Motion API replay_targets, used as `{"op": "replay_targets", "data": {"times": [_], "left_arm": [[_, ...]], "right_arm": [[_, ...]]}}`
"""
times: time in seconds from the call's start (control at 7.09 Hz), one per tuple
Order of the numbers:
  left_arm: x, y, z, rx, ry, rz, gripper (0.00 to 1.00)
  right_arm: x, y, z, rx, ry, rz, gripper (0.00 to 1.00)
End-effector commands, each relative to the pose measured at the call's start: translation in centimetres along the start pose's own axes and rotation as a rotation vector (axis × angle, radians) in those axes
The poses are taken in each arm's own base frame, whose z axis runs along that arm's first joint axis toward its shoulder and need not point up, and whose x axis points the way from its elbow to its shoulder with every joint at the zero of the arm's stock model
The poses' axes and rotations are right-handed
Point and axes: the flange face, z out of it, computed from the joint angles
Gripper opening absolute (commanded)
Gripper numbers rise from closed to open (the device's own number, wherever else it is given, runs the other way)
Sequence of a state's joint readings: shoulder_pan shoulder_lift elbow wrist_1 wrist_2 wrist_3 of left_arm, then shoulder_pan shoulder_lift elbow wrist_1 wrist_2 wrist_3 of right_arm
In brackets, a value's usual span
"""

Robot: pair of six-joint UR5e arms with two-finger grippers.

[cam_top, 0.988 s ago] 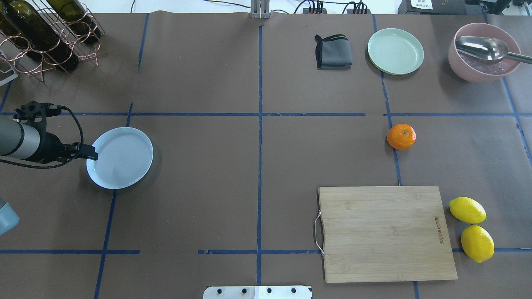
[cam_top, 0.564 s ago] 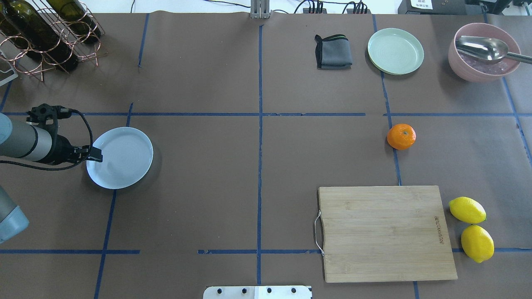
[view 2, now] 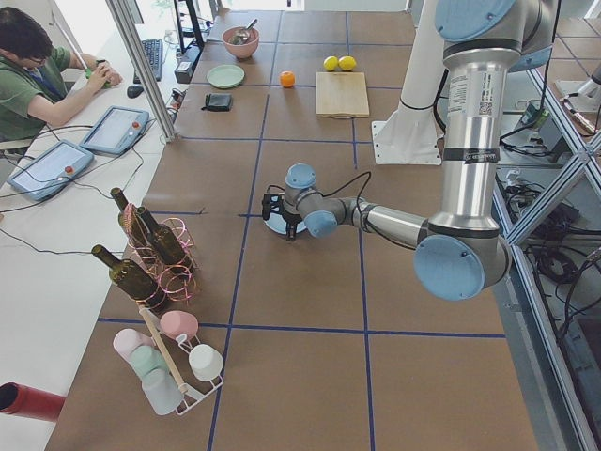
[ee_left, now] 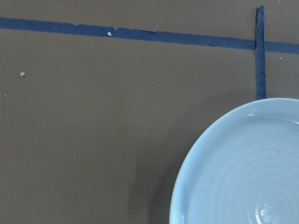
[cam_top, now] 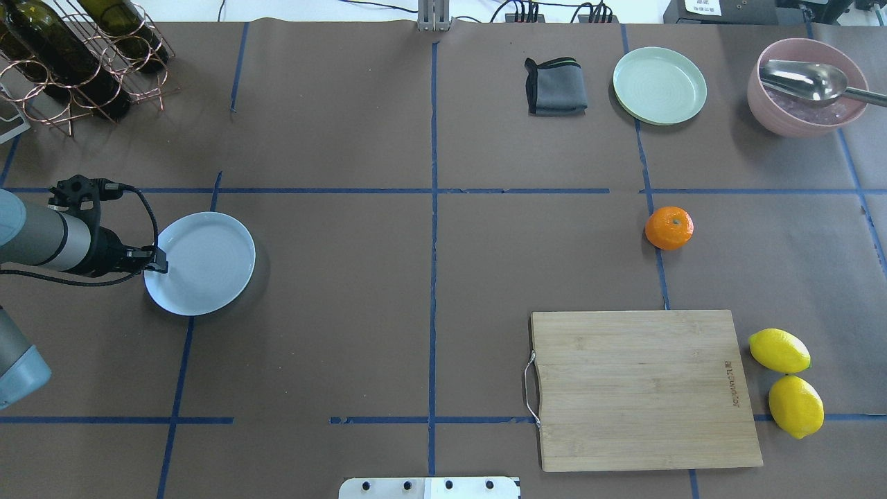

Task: Pick orange to plate
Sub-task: 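Move the left gripper to the rim of the white plate and grip it, then slide the white plate with the left gripper toward the table center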

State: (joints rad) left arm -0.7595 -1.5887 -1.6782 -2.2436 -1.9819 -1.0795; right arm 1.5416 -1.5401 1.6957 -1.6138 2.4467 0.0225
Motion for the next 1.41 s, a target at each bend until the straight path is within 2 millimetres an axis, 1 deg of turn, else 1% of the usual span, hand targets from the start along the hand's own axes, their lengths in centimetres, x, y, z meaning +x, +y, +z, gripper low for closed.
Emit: {"op": "replay_targets", "data": {"times": [0.0, 0.14, 0.28, 0.42, 0.56, 0.71, 0.85, 0.99, 1.13, 1.27], "left_arm": [[0.0, 0.0, 0.0, 0.0, 0.001, 0.003, 0.21], [0.1, 0.0, -0.1, 0.001, 0.002, 0.007, 0.03], [0.1, 0.0, -0.3, 0.004, 0.004, 0.01, 0.0], [0.2, 0.0, -0.6, 0.004, 0.009, 0.014, 0.0], [0.8, -0.2, -1.4, 0.01, 0.018, 0.019, 0.0], [0.6, -1.0, -2.3, 0.01, -0.009, 0.025, 0.0], [1.2, -3.2, -5.4, 0.036, -0.026, 0.059, 0.0], [3.2, -7.0, -8.7, 0.064, -0.052, 0.035, 0.0], [8.2, -9.7, -10.8, 0.035, -0.044, 0.017, 0.0], [12.1, -11.4, -12.3, 0.03, -0.037, 0.009, 0.0]], "right_arm": [[-0.1, 0.0, -0.1, 0.002, 0.0, -0.001, 1.0], [-0.1, -0.1, -0.1, 0.003, 0.0, -0.002, 1.0], [-0.1, 0.0, -0.1, 0.003, 0.0, -0.002, 1.0], [-0.2, 0.0, -0.2, 0.003, -0.002, -0.004, 1.0], [-0.3, 0.0, -0.2, 0.004, -0.002, -0.005, 1.0], [-0.3, 0.0, -0.3, 0.007, -0.002, -0.005, 1.0], [-0.4, -0.1, -0.3, 0.006, -0.002, -0.007, 1.0], [-0.4, -0.1, -0.3, 0.006, -0.002, -0.007, 1.0], [-0.5, -0.2, -0.4, 0.008, -0.002, -0.01, 1.0], [-0.6, -0.2, -0.5, 0.009, -0.002, -0.011, 1.0]]}}
